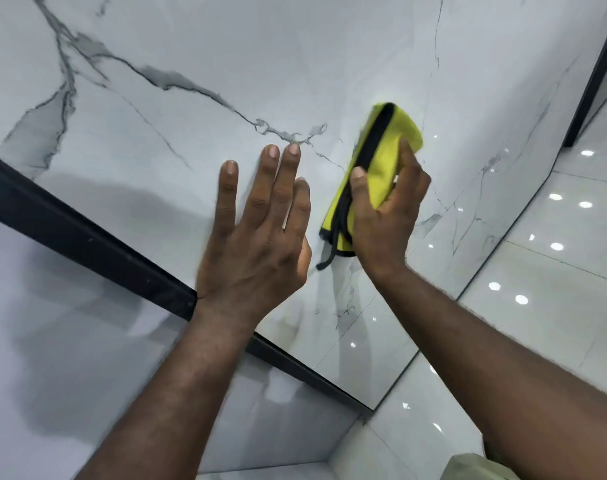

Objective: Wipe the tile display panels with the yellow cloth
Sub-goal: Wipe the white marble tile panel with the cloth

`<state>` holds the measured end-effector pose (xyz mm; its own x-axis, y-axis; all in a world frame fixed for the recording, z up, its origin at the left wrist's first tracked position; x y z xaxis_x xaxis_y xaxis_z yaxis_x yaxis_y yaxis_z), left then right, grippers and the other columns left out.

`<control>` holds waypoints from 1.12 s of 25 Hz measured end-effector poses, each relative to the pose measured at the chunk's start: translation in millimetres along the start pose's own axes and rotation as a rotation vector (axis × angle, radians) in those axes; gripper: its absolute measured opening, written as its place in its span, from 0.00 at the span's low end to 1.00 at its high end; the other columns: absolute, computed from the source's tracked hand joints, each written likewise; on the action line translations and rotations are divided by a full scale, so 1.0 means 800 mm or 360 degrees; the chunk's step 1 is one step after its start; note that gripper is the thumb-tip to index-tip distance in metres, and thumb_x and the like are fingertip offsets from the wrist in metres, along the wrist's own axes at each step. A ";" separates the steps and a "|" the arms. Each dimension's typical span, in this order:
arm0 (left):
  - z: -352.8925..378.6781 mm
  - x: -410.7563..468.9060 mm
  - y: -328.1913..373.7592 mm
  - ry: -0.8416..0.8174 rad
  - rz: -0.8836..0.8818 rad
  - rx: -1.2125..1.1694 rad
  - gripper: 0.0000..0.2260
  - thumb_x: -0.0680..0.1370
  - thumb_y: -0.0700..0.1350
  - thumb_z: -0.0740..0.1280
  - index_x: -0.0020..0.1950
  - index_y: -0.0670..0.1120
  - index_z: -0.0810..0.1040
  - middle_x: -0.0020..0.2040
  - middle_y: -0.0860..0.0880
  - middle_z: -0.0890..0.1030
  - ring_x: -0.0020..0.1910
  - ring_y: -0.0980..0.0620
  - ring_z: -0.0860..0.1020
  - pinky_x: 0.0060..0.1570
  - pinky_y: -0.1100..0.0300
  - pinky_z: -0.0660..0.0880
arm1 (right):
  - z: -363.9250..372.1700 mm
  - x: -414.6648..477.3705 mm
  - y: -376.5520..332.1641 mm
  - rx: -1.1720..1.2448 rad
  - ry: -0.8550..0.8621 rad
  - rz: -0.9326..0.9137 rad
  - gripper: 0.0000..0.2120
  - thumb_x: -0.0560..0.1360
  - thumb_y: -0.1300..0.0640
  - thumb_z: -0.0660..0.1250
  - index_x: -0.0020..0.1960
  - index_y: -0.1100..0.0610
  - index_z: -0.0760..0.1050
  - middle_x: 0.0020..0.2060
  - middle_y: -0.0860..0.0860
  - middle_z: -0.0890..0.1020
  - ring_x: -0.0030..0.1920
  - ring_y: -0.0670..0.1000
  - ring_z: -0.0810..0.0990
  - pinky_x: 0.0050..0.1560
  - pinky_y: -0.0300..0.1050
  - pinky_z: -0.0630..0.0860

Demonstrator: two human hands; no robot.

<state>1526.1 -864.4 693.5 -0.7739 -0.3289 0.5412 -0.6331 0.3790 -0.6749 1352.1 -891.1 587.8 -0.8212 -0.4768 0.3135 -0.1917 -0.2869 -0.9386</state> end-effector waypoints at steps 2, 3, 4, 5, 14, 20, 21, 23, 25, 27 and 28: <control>0.002 -0.002 0.002 -0.0004 0.0010 0.0028 0.24 0.84 0.44 0.57 0.79 0.39 0.71 0.87 0.37 0.58 0.86 0.38 0.57 0.83 0.30 0.51 | 0.007 -0.006 -0.006 -0.0067 -0.0025 -0.0220 0.29 0.80 0.47 0.71 0.78 0.50 0.67 0.67 0.48 0.68 0.71 0.53 0.69 0.74 0.50 0.68; 0.002 -0.001 0.003 -0.0009 0.0011 0.0023 0.24 0.84 0.44 0.56 0.80 0.39 0.70 0.87 0.37 0.58 0.87 0.38 0.57 0.83 0.30 0.50 | 0.007 -0.002 0.009 -0.0005 0.0071 -0.0068 0.29 0.80 0.45 0.69 0.78 0.51 0.68 0.71 0.48 0.67 0.73 0.50 0.68 0.75 0.51 0.67; 0.002 -0.001 0.004 -0.0018 0.0006 0.0014 0.24 0.84 0.43 0.55 0.80 0.39 0.70 0.87 0.37 0.58 0.87 0.38 0.56 0.83 0.30 0.50 | 0.005 -0.001 0.020 0.0080 0.0179 0.0117 0.28 0.80 0.43 0.67 0.78 0.50 0.69 0.75 0.49 0.65 0.75 0.48 0.66 0.77 0.55 0.66; 0.003 -0.001 0.005 -0.0032 -0.0002 0.0015 0.24 0.84 0.43 0.55 0.80 0.39 0.70 0.87 0.37 0.57 0.87 0.38 0.56 0.82 0.30 0.49 | 0.011 -0.003 0.021 0.0150 0.0183 0.0162 0.25 0.82 0.44 0.65 0.78 0.46 0.68 0.80 0.50 0.62 0.78 0.49 0.65 0.78 0.58 0.66; 0.005 0.020 0.019 -0.0022 -0.0162 -0.0084 0.21 0.82 0.45 0.63 0.75 0.43 0.77 0.86 0.42 0.64 0.85 0.42 0.59 0.84 0.39 0.44 | 0.022 0.002 0.046 0.0190 -0.0053 0.0069 0.28 0.89 0.53 0.58 0.85 0.59 0.55 0.86 0.54 0.49 0.86 0.52 0.49 0.85 0.56 0.52; 0.041 0.054 0.069 -0.0139 -0.0021 -0.0062 0.22 0.82 0.41 0.59 0.75 0.41 0.77 0.85 0.43 0.65 0.85 0.41 0.63 0.84 0.42 0.43 | 0.019 0.000 0.114 0.0184 -0.0178 0.0417 0.29 0.90 0.50 0.53 0.87 0.51 0.47 0.86 0.52 0.36 0.83 0.39 0.37 0.77 0.29 0.47; 0.046 0.052 0.074 -0.0152 0.0042 -0.0021 0.23 0.82 0.42 0.60 0.77 0.41 0.76 0.85 0.43 0.65 0.85 0.42 0.63 0.84 0.43 0.44 | 0.016 -0.004 0.130 0.0126 -0.0218 0.0337 0.29 0.90 0.52 0.53 0.87 0.52 0.46 0.86 0.54 0.36 0.84 0.41 0.37 0.78 0.31 0.47; 0.053 0.044 0.088 -0.0170 0.0234 0.0061 0.26 0.82 0.44 0.62 0.81 0.41 0.72 0.86 0.44 0.63 0.85 0.44 0.61 0.84 0.43 0.46 | 0.006 -0.011 0.184 0.0062 -0.0244 0.0385 0.30 0.90 0.49 0.53 0.87 0.53 0.44 0.86 0.55 0.37 0.85 0.47 0.39 0.83 0.41 0.48; 0.056 0.039 0.097 -0.0156 0.0358 0.0076 0.28 0.82 0.45 0.63 0.83 0.40 0.69 0.86 0.44 0.63 0.85 0.45 0.62 0.84 0.43 0.51 | -0.013 -0.032 0.250 0.0122 -0.0151 0.1000 0.31 0.88 0.41 0.50 0.87 0.46 0.42 0.85 0.51 0.35 0.86 0.46 0.43 0.85 0.51 0.51; 0.059 0.038 0.098 -0.0166 0.0390 0.0055 0.28 0.82 0.45 0.64 0.83 0.39 0.69 0.85 0.44 0.65 0.84 0.44 0.64 0.83 0.42 0.57 | -0.021 -0.053 0.262 0.0103 -0.0227 0.1141 0.28 0.89 0.43 0.50 0.86 0.41 0.44 0.85 0.48 0.34 0.83 0.37 0.42 0.82 0.39 0.53; 0.061 0.037 0.098 -0.0171 0.0395 0.0042 0.28 0.83 0.44 0.64 0.83 0.39 0.70 0.85 0.43 0.65 0.84 0.44 0.64 0.83 0.42 0.59 | -0.022 -0.055 0.254 0.0148 -0.0257 0.1007 0.27 0.90 0.47 0.52 0.85 0.41 0.45 0.85 0.47 0.36 0.81 0.33 0.40 0.78 0.31 0.53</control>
<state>1454.0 -886.9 632.1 -0.8982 -0.3191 0.3024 -0.4226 0.4370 -0.7940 1340.0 -913.7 381.0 -0.6677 -0.6936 -0.2703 0.3546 0.0229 -0.9347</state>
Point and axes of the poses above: each hand's wrist, its own x-axis towards the middle knuckle, its own z-axis out of the palm, y = z × x, the point moved 9 cm from there along x, towards the middle knuckle
